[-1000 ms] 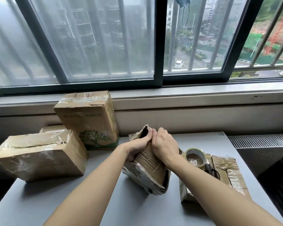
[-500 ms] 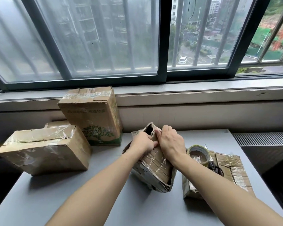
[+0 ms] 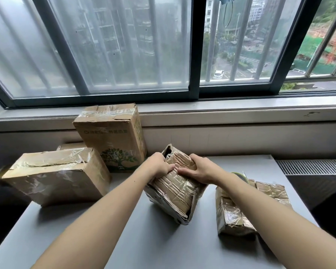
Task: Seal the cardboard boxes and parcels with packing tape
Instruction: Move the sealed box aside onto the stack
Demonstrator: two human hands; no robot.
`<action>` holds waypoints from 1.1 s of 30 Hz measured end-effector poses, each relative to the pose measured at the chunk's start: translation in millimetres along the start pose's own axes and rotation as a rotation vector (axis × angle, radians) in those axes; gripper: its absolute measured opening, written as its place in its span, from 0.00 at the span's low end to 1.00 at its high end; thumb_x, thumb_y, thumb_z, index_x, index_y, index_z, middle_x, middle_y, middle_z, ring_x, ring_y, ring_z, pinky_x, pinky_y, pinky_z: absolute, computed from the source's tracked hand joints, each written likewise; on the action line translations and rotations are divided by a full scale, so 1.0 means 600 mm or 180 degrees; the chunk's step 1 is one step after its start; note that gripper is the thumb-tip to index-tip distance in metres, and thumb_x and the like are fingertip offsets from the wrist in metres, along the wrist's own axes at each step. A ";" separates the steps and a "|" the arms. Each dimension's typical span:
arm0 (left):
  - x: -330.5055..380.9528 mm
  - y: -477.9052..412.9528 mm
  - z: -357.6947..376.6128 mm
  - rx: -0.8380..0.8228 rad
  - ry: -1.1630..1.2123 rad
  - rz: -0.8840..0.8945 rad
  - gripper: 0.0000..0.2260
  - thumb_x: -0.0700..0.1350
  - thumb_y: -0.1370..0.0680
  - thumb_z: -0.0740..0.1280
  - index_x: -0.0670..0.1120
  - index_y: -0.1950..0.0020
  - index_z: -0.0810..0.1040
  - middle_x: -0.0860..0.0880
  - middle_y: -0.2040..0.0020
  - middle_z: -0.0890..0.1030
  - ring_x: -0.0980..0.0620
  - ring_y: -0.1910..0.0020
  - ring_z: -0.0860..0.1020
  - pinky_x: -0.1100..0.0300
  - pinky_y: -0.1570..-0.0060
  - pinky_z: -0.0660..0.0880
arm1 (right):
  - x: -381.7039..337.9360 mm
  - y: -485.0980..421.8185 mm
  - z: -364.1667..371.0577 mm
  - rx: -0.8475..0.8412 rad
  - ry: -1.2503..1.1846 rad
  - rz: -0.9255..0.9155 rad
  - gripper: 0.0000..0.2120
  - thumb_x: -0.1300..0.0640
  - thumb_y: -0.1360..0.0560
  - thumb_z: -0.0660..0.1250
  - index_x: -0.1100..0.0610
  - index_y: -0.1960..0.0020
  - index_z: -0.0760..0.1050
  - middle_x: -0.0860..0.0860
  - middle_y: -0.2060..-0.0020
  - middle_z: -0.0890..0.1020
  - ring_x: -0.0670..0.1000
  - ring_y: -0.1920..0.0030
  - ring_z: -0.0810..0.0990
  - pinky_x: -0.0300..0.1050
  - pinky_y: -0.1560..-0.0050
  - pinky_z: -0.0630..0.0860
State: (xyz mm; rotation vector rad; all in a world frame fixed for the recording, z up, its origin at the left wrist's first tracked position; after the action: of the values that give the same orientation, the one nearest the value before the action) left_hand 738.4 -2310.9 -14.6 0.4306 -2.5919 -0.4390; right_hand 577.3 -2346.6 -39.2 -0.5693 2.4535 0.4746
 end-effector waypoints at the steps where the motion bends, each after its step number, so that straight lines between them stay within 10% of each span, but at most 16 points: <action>1: -0.002 0.000 0.000 0.0112 0.0030 -0.0024 0.16 0.56 0.21 0.68 0.43 0.59 0.76 0.44 0.54 0.81 0.43 0.50 0.80 0.59 0.57 0.68 | -0.001 -0.003 0.002 0.0066 0.0108 -0.0013 0.25 0.32 0.29 0.69 0.52 0.51 0.69 0.49 0.57 0.81 0.53 0.55 0.79 0.46 0.58 0.72; 12: 0.001 0.032 -0.103 0.1673 -0.0109 0.0490 0.15 0.58 0.23 0.70 0.46 0.49 0.79 0.47 0.52 0.82 0.47 0.52 0.80 0.55 0.54 0.76 | 0.028 0.001 -0.010 0.0658 0.0067 0.0375 0.25 0.32 0.23 0.61 0.56 0.50 0.66 0.59 0.48 0.82 0.63 0.44 0.79 0.51 0.49 0.74; 17: -0.029 -0.008 -0.037 0.0424 0.0506 0.0538 0.33 0.61 0.24 0.69 0.47 0.25 0.66 0.48 0.28 0.72 0.48 0.30 0.71 0.54 0.31 0.68 | 0.015 0.020 -0.002 0.0612 0.0143 0.0238 0.24 0.33 0.22 0.59 0.55 0.51 0.64 0.60 0.49 0.82 0.63 0.45 0.79 0.51 0.52 0.72; 22: -0.022 -0.023 -0.013 0.0494 0.0282 0.0679 0.15 0.61 0.26 0.71 0.54 0.46 0.79 0.54 0.44 0.82 0.49 0.42 0.79 0.50 0.38 0.74 | 0.018 0.018 0.013 0.0608 0.0113 0.0328 0.24 0.35 0.21 0.58 0.55 0.41 0.62 0.60 0.43 0.81 0.63 0.41 0.78 0.54 0.45 0.74; 27: -0.015 -0.004 -0.011 0.0824 0.0171 0.0844 0.09 0.60 0.25 0.70 0.57 0.53 0.80 0.58 0.48 0.83 0.52 0.42 0.78 0.49 0.38 0.71 | 0.004 -0.008 -0.008 0.0520 -0.0518 -0.0354 0.44 0.41 0.26 0.72 0.48 0.19 0.50 0.52 0.22 0.62 0.50 0.23 0.62 0.48 0.23 0.59; 33: -0.020 -0.002 0.002 0.0710 0.0413 0.1076 0.19 0.69 0.32 0.66 0.58 0.50 0.82 0.60 0.50 0.84 0.55 0.46 0.80 0.50 0.41 0.75 | -0.026 -0.028 -0.014 0.0089 -0.0297 -0.0840 0.21 0.49 0.27 0.76 0.53 0.39 0.72 0.51 0.38 0.70 0.47 0.37 0.71 0.40 0.32 0.65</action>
State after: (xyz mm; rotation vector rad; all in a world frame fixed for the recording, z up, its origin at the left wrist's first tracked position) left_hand 748.3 -2307.4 -20.8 0.0833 -2.5274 -0.0053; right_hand 593.4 -2359.9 -26.7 -0.8264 2.2511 0.3504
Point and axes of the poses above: each hand's wrist, its own y-axis away from the middle knuckle, its own z-axis out of the palm, x = y × z, the point moved 8 cm from there along -y, towards the middle knuckle
